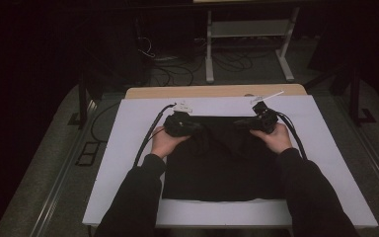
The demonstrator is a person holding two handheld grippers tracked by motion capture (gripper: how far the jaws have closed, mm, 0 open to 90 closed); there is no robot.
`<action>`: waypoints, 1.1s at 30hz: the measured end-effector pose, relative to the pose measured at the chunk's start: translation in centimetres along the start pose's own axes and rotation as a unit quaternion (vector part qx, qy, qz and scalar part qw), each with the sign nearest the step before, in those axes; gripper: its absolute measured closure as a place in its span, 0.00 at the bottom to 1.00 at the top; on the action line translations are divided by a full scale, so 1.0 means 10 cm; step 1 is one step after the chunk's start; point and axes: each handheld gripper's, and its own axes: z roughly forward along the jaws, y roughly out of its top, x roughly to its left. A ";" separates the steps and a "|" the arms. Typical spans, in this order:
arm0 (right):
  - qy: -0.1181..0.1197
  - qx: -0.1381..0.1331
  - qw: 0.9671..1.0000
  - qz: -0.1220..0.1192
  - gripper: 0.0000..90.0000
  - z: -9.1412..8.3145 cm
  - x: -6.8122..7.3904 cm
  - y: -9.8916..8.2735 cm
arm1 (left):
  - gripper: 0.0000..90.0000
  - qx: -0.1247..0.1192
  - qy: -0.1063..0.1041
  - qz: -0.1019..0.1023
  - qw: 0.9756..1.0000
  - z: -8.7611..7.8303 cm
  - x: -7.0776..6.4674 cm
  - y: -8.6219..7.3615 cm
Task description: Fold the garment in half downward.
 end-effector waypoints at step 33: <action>0.087 -0.027 0.995 -0.043 0.98 -0.47 0.53 -0.52 | 0.94 0.032 0.004 0.033 0.999 -0.39 -0.57 -0.25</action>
